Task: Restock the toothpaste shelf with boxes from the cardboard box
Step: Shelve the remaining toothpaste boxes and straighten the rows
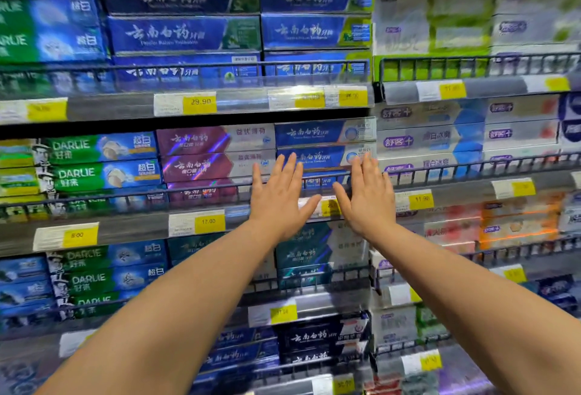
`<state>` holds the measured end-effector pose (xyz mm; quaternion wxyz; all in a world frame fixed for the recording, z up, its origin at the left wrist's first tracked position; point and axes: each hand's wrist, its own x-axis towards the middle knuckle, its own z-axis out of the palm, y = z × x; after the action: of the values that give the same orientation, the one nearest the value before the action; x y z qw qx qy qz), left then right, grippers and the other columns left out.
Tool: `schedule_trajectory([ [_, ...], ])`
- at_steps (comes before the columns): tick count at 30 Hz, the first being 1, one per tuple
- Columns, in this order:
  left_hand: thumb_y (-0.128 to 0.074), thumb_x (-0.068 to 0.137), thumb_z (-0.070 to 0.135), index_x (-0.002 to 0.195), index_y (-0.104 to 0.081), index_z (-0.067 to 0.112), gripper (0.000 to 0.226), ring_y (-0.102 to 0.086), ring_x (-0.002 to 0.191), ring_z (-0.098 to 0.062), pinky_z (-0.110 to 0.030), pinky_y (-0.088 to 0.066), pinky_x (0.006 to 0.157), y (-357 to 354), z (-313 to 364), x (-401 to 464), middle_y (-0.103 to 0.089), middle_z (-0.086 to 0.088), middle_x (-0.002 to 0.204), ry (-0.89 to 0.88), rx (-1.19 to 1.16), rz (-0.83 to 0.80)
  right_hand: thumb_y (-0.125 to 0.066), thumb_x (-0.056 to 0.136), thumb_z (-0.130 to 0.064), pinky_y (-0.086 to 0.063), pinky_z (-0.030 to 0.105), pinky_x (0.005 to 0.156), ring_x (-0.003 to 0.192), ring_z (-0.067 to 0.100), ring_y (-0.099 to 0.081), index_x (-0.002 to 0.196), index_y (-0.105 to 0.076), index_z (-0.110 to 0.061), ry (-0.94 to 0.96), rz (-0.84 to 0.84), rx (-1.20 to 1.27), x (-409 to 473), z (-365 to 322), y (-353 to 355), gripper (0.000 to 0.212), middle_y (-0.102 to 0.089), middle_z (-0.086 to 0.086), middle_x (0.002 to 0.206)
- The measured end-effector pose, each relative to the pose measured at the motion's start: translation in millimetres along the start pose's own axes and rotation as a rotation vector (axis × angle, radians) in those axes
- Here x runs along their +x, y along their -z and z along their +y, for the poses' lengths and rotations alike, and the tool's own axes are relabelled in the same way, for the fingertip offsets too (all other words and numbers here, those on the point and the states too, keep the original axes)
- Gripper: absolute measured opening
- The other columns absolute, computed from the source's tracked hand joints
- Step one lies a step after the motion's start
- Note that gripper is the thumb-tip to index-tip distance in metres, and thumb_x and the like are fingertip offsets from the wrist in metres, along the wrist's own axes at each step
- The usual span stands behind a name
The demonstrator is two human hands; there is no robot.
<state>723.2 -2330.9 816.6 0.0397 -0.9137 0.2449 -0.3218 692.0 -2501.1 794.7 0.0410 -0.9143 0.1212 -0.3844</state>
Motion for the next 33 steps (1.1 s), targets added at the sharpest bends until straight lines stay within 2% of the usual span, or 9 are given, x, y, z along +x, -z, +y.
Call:
schedule_trajectory([
  [3,-0.008,0.091,0.065,0.151,0.006,0.019,0.077,0.013,0.147,-0.018,-0.057,0.012,0.114,-1,0,2,0.015,0.001,0.159,0.006,-0.008,-0.003,-0.008,0.088,-0.06,0.001,0.039,0.117,0.146,0.021,0.004,0.15,-0.001,-0.013,-0.005,-0.003,0.002,3,0,-1,0.078,0.003,0.009,0.158],
  [8,-0.008,0.091,0.064,0.151,0.006,0.019,0.076,0.012,0.147,-0.017,-0.057,0.014,0.114,-3,0,4,0.015,0.001,0.159,0.008,-0.018,0.003,-0.014,0.095,-0.057,0.003,0.04,0.117,0.146,0.021,0.006,0.149,0.002,-0.013,-0.007,-0.013,-0.004,6,1,-4,0.072,0.005,0.009,0.158],
  [12,-0.009,0.093,0.062,0.15,0.01,0.02,0.074,0.014,0.147,-0.016,-0.056,0.013,0.114,-4,-2,2,0.017,0.002,0.159,-0.002,-0.027,0.032,-0.008,0.088,-0.057,0.002,0.04,0.117,0.146,0.02,0.004,0.15,0.0,-0.014,-0.003,0.016,0.008,7,1,-5,0.076,0.003,0.008,0.158],
  [20,-0.013,0.095,0.057,0.148,0.016,0.02,0.071,0.018,0.146,-0.017,-0.051,0.013,0.115,-6,-27,-20,0.024,0.001,0.157,0.029,-0.046,0.103,-0.009,0.089,-0.053,0.003,0.036,0.117,0.146,0.018,0.001,0.15,-0.006,-0.017,0.191,0.048,0.069,-2,-38,-5,0.071,-0.001,0.003,0.159],
  [23,-0.003,0.09,0.061,0.146,0.021,0.02,0.074,0.017,0.146,-0.018,-0.05,0.014,0.114,-13,-53,-33,0.031,0.003,0.152,0.104,-0.032,0.111,0.0,0.083,-0.056,0.002,0.037,0.117,0.146,0.017,0.001,0.15,-0.005,-0.018,0.291,0.035,0.053,-5,-66,-9,0.077,-0.001,0.002,0.159],
  [25,0.009,0.079,0.063,0.147,0.018,0.019,0.082,0.017,0.146,-0.019,-0.05,0.014,0.114,-17,-72,-43,0.027,0.002,0.154,0.165,-0.025,0.111,0.003,0.082,-0.057,0.005,0.037,0.117,0.146,0.016,0.004,0.15,-0.001,-0.02,0.343,0.02,0.032,-6,-84,-13,0.077,0.003,0.0,0.158],
  [27,0.013,0.075,0.062,0.149,0.014,0.017,0.087,0.016,0.146,-0.018,-0.05,0.015,0.114,-19,-87,-50,0.021,0.0,0.157,0.229,-0.038,0.094,0.006,0.081,-0.057,0.007,0.037,0.116,0.146,0.016,0.008,0.149,0.002,-0.02,0.369,0.008,0.008,-7,-97,-15,0.078,0.007,0.0,0.158],
  [30,-0.001,0.088,0.061,0.15,0.012,0.017,0.077,0.015,0.147,-0.018,-0.051,0.012,0.115,-19,-107,-59,0.018,0.0,0.158,0.322,-0.075,0.09,0.011,0.079,-0.059,0.008,0.039,0.116,0.145,0.017,0.011,0.149,0.004,-0.019,0.352,-0.007,-0.011,-5,-110,-21,0.081,0.012,0.0,0.158],
  [33,-0.016,0.095,0.055,0.15,0.011,0.019,0.071,0.014,0.147,-0.017,-0.051,0.01,0.115,-19,-116,-63,0.017,0.001,0.159,0.33,-0.088,0.086,0.01,0.081,-0.06,0.008,0.04,0.116,0.145,0.017,0.012,0.149,0.006,-0.019,0.329,-0.014,-0.023,-3,-113,-23,0.079,0.013,0.001,0.157],
])
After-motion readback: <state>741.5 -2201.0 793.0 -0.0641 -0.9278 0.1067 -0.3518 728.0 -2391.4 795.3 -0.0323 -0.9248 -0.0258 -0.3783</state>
